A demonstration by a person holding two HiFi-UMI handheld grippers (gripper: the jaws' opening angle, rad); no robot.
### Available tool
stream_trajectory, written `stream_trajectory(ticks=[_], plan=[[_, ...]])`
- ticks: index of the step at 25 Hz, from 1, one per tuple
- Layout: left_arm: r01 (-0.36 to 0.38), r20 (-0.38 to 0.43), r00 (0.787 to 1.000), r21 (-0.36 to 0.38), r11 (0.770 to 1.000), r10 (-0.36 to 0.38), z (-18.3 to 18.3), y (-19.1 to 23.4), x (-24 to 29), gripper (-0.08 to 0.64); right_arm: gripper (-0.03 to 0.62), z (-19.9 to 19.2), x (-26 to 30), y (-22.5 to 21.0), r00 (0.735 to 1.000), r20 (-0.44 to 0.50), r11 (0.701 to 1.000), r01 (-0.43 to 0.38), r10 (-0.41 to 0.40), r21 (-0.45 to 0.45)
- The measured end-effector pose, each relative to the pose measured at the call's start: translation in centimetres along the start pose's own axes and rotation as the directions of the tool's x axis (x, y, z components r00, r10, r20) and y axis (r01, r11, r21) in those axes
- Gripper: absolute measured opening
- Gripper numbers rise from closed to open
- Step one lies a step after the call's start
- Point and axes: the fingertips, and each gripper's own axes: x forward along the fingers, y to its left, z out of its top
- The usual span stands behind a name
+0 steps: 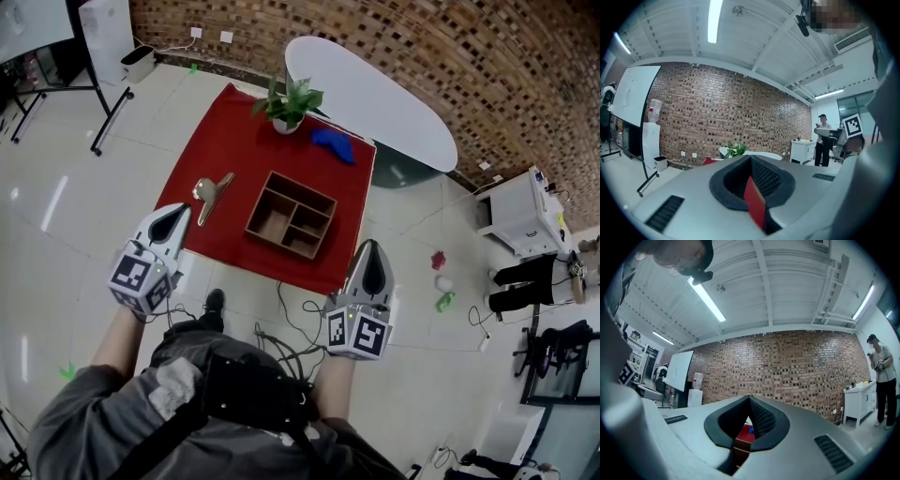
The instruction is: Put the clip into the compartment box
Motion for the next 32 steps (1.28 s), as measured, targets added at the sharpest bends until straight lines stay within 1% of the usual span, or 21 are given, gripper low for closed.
stream_trajectory(ticks=[6,8,9,11,12,15,17,22,24,28,30,32], plan=[[0.021,-0.054,0.998,0.015,1.0,-0.02,-1.8,4.0,3.8,0.043,0.019,-0.6,4.5,1.0,0.999,0.003,0.999,0.032,-0.032,-0.011],[0.05,-0.095,0.994,0.012,0.999,-0.049,-2.8,5.0,5.3,0.114,0.019,-0.9,6.1,1.5,0.999,0.004,0.999,0.037,-0.037,-0.012],[0.065,-0.115,0.991,0.018,0.998,-0.062,-3.4,5.4,6.1,0.134,0.018,-1.1,6.9,1.7,0.999,0.004,0.999,0.04,-0.04,-0.011],[0.086,-0.16,0.984,0.039,0.996,-0.079,-4.7,6.4,7.6,0.176,0.019,-1.7,8.3,2.0,0.999,0.001,0.999,0.049,-0.049,-0.009],[0.093,-0.182,0.98,0.045,0.995,-0.083,-5.5,7.0,8.3,0.184,0.019,-1.9,8.9,2.1,0.999,0.0,0.999,0.053,-0.053,-0.008],[0.101,-0.253,0.963,0.031,0.994,-0.09,-8.4,9.0,10.1,0.216,0.019,-2.4,10.8,2.6,0.998,-0.003,0.998,0.064,-0.064,-0.008],[0.102,-0.299,0.95,0.02,0.995,-0.092,-10.2,10.3,11.0,0.256,0.019,-2.7,11.8,3.1,0.997,-0.004,0.997,0.071,-0.071,-0.008],[0.108,-0.355,0.93,0.008,0.994,-0.098,-13.3,13.2,12.9,0.279,0.02,-4.2,13.6,4.5,0.996,-0.011,0.997,0.083,-0.083,-0.009],[0.119,-0.39,0.914,-0.003,0.993,-0.111,-14.7,13.6,13.9,0.288,0.02,-4.9,13.8,4.6,0.996,-0.026,0.996,0.086,-0.086,-0.013],[0.136,-0.47,0.873,-0.025,0.99,-0.132,-17.0,13.8,15.6,0.288,0.018,-5.4,14.0,3.6,0.993,-0.052,0.994,0.104,-0.105,-0.016],[0.134,-0.51,0.849,-0.05,0.99,-0.141,-18.1,13.9,16.4,0.288,0.02,-5.6,13.9,3.0,0.992,-0.06,0.993,0.114,-0.115,-0.018],[0.128,-0.549,0.821,-0.091,0.988,-0.157,-19.1,13.9,17.1,0.288,0.018,-5.7,13.8,2.3,0.99,-0.069,0.992,0.121,-0.122,-0.02]])
